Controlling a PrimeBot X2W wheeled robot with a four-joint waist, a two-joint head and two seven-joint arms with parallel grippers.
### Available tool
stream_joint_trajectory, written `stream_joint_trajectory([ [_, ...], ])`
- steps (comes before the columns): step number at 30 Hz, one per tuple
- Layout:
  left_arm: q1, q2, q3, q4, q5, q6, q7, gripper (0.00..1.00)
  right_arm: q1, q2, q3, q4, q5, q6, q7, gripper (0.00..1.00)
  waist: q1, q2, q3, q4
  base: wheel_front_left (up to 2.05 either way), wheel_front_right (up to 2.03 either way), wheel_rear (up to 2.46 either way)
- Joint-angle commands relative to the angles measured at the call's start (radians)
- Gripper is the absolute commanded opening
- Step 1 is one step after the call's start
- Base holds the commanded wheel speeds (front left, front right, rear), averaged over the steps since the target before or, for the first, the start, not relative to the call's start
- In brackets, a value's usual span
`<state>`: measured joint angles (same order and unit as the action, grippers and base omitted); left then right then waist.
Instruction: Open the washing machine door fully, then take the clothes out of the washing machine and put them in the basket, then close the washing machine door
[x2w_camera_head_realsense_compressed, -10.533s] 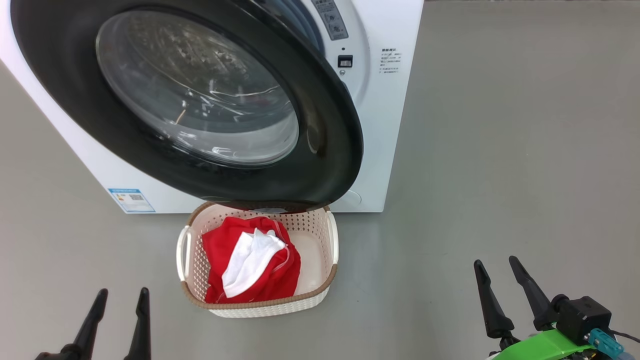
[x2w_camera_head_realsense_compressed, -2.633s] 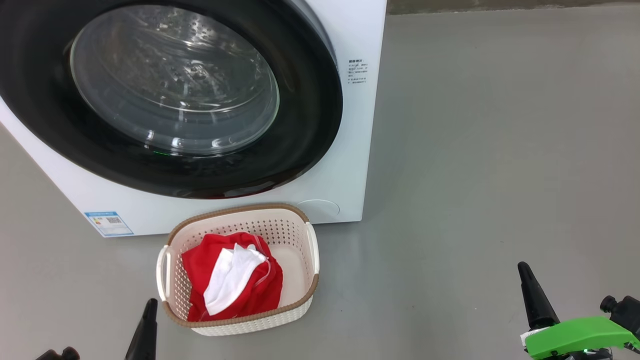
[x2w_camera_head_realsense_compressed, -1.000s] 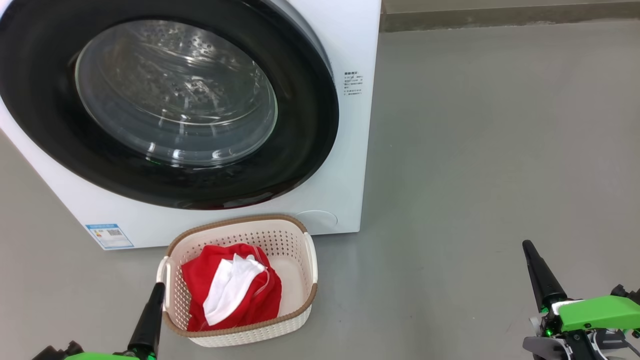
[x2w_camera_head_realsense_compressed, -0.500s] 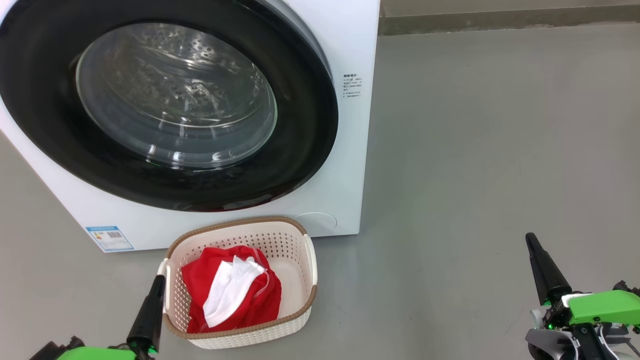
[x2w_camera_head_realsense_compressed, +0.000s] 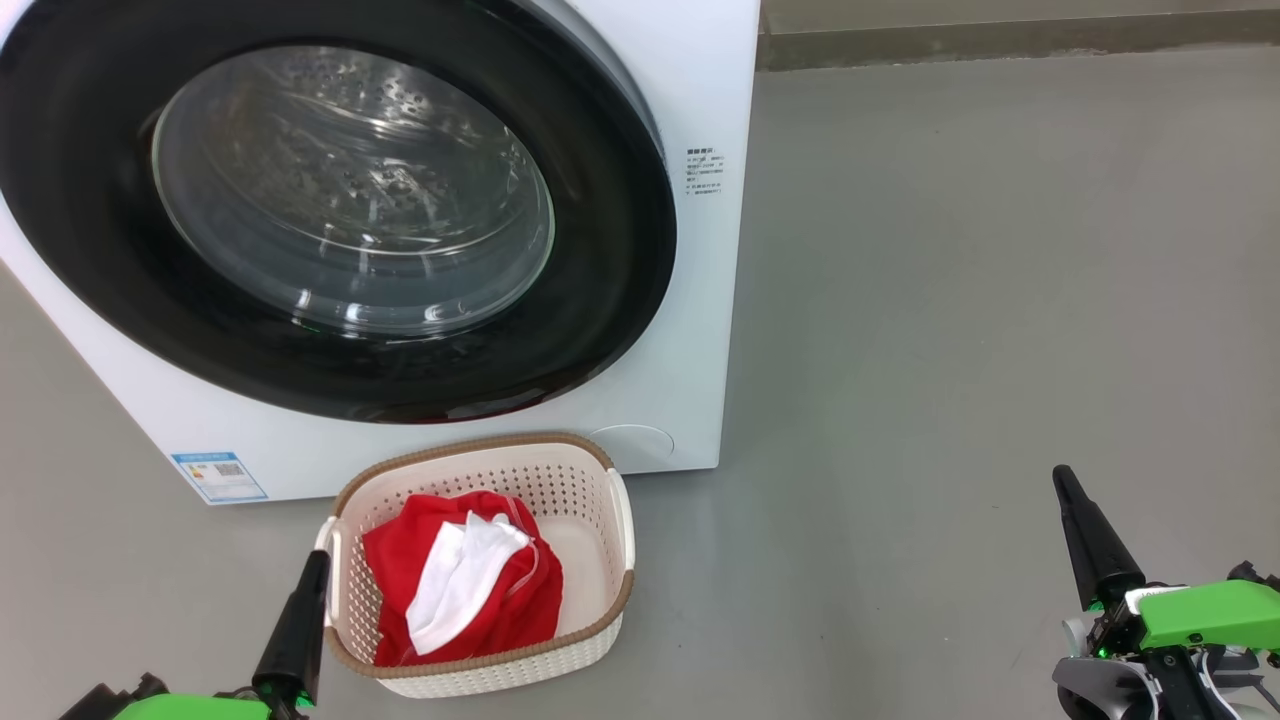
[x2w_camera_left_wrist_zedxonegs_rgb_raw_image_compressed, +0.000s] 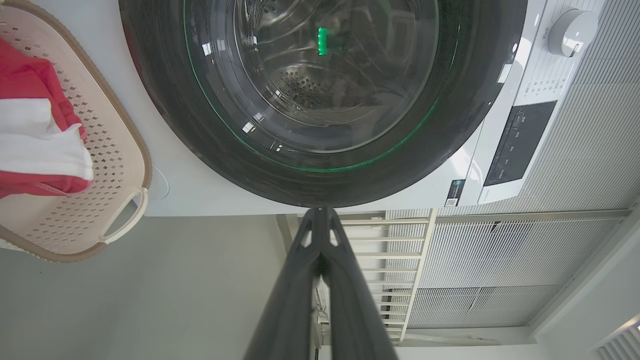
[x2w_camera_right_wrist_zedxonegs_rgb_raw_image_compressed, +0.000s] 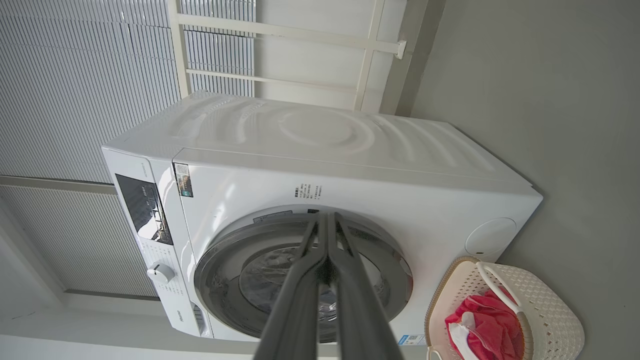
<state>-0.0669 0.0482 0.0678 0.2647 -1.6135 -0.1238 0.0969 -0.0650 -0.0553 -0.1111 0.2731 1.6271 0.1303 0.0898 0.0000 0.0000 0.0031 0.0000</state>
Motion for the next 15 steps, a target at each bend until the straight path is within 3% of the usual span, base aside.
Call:
stream_joint_trajectory([
  [1,-0.04,0.009,0.036,-0.02,-0.003,-0.007,0.008,0.0,-0.041,-0.011,0.019,-0.03,-0.001,0.0,0.006,0.0,0.0,0.0,0.0,0.0,0.0,0.0,0.0],
  [15,-0.04,0.008,0.038,-0.02,-0.002,-0.007,0.01,0.0,-0.041,-0.008,0.015,-0.029,-0.004,0.0,0.009,0.0,0.0,0.0,0.0,0.0,0.0,0.0,0.0],
])
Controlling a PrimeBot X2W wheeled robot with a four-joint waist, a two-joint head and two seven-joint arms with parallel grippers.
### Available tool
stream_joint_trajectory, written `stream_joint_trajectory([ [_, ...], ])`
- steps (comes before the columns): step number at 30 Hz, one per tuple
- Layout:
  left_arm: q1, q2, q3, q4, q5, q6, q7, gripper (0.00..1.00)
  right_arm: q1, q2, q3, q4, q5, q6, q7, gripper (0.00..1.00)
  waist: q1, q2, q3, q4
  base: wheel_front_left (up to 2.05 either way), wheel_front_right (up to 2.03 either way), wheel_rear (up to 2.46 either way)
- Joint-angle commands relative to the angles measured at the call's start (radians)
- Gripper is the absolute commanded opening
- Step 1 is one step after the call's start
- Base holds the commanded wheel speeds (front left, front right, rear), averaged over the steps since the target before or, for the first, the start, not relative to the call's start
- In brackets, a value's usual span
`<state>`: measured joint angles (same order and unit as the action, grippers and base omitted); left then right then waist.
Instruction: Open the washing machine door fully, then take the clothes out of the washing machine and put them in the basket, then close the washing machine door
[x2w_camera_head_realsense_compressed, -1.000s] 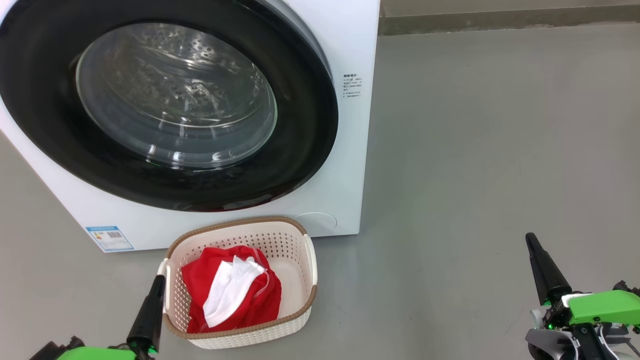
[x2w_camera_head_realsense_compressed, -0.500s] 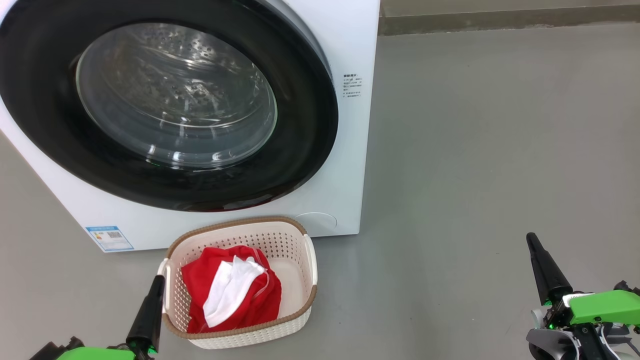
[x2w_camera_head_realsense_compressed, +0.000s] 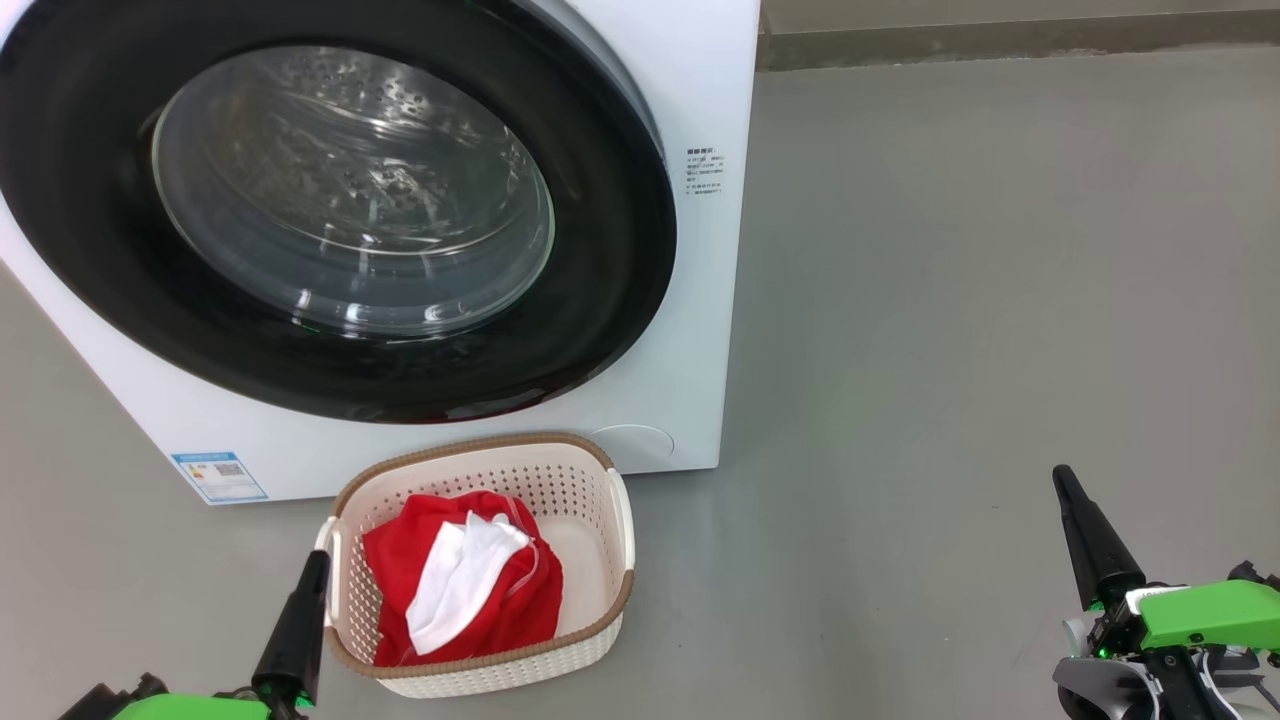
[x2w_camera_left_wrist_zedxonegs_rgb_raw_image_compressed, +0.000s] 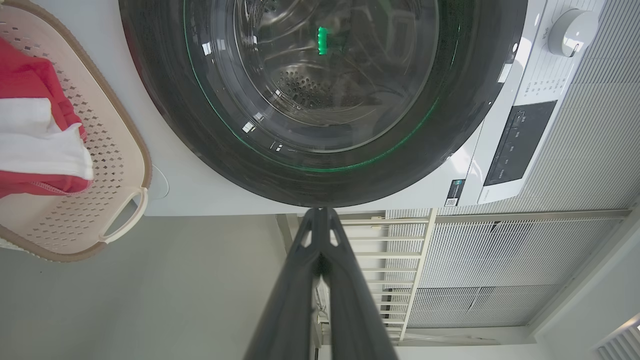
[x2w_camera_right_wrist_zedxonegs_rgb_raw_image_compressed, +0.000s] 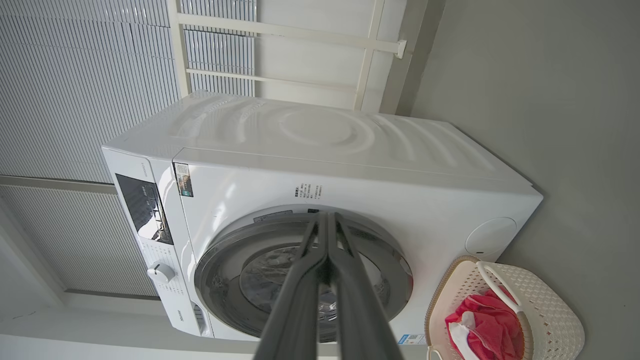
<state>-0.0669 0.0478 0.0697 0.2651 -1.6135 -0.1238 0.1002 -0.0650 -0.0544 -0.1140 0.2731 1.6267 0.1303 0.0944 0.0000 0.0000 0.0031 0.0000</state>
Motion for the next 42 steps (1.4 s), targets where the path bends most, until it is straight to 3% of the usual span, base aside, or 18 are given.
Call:
stream_joint_trajectory([
  [1,-0.04,0.008,0.036,-0.02,-0.001,-0.007,0.007,0.0,-0.041,-0.009,0.018,-0.029,-0.004,0.0,0.005,0.0,0.0,0.0,0.0,0.0,0.0,0.0,0.0],
  [42,-0.041,0.006,0.04,-0.02,0.002,-0.007,0.01,0.0,-0.042,-0.003,0.01,-0.029,-0.01,0.0,0.011,0.0,0.0,0.0,0.0,0.0,0.0,0.0,0.0],
])
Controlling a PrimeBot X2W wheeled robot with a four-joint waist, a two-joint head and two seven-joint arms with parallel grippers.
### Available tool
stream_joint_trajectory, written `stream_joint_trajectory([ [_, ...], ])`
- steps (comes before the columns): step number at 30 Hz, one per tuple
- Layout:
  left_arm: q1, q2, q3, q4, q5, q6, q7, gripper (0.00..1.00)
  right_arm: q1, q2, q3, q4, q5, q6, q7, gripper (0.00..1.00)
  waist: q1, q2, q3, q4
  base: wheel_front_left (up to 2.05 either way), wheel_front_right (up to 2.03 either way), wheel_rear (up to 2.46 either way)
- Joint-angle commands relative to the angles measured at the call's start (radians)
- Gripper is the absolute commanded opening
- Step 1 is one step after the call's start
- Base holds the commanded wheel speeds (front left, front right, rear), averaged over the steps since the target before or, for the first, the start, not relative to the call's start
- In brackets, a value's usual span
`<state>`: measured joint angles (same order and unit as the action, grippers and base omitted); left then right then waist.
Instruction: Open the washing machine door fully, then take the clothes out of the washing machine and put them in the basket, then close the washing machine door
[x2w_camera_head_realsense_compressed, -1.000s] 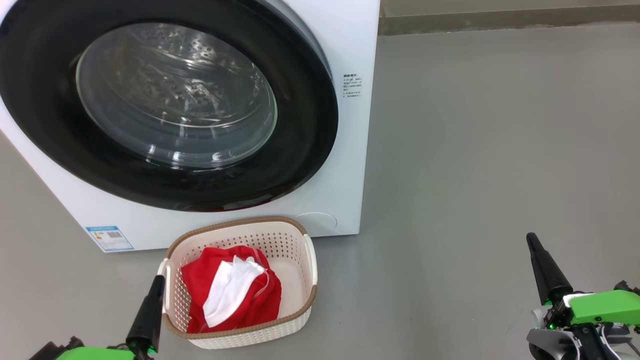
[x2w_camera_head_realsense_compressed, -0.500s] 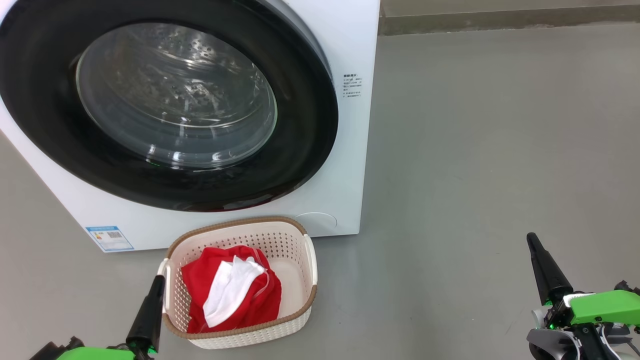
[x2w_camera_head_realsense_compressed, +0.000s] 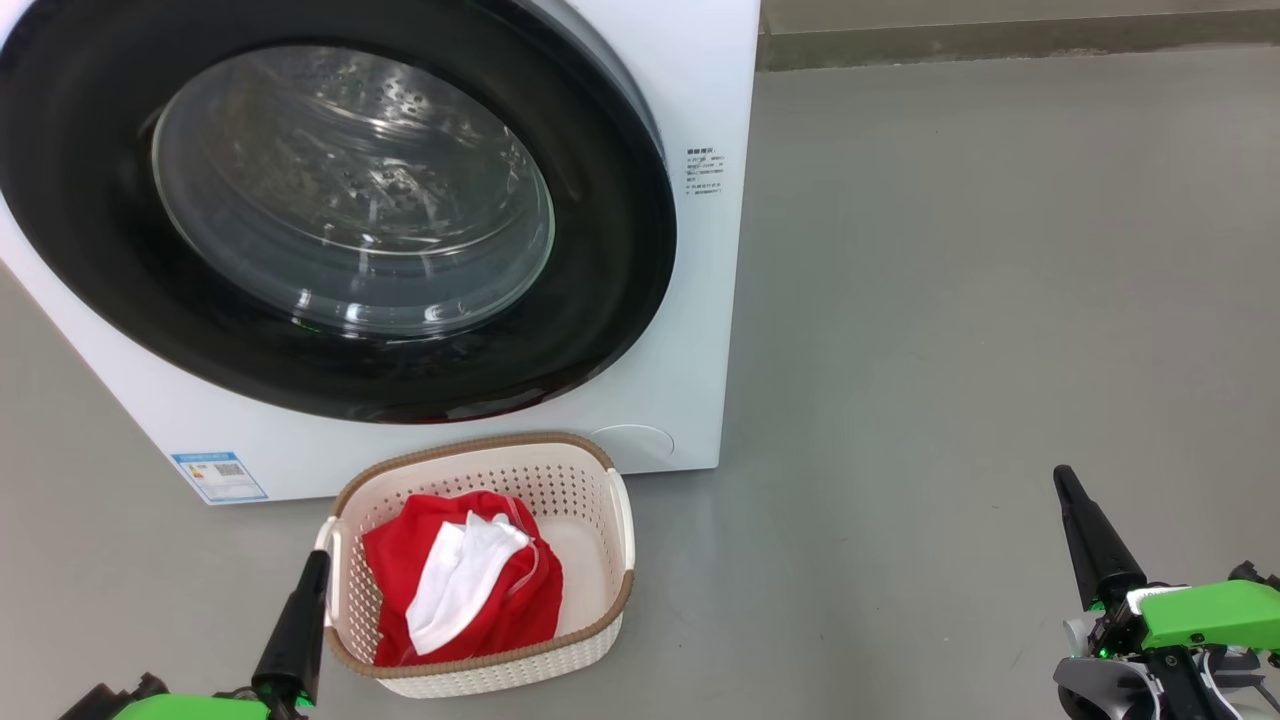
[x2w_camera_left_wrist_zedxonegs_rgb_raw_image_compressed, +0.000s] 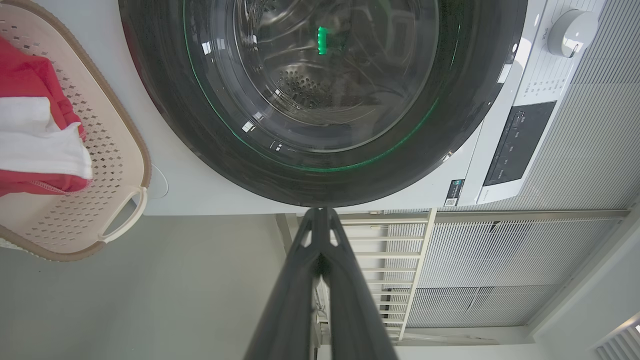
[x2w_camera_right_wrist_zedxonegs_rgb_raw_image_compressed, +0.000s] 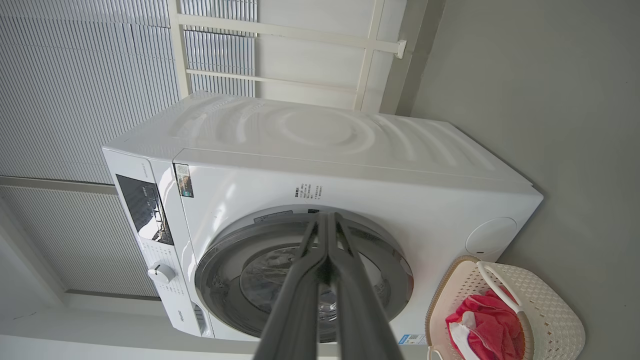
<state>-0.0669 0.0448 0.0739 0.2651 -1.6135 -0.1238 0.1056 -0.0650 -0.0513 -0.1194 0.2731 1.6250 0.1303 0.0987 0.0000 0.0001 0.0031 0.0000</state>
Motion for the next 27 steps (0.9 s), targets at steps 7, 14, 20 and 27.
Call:
stream_joint_trajectory([
  [7,-0.041,0.008,0.037,-0.02,0.002,-0.007,0.005,0.0,-0.042,-0.006,0.014,-0.029,-0.009,0.0,0.008,0.0,0.0,-0.0001,0.0,0.0,0.0,0.0,0.0],
  [14,-0.041,0.008,0.037,-0.02,0.003,-0.007,0.005,0.0,-0.042,-0.005,0.013,-0.029,-0.01,0.0,0.008,0.0,0.0,-0.0001,0.0,0.0,0.0,0.0,0.0],
  [20,-0.041,0.008,0.038,-0.02,0.003,-0.007,0.006,0.0,-0.042,-0.004,0.012,-0.029,-0.011,0.0,0.009,0.0,0.0,-0.0001,0.0,0.0,0.0,0.0,0.0],
  [27,-0.041,0.008,0.038,-0.02,0.003,-0.007,0.006,0.0,-0.042,-0.004,0.012,-0.029,-0.011,0.0,0.01,0.0,0.0,-0.0001,0.0,0.0,0.0,0.0,0.0],
])
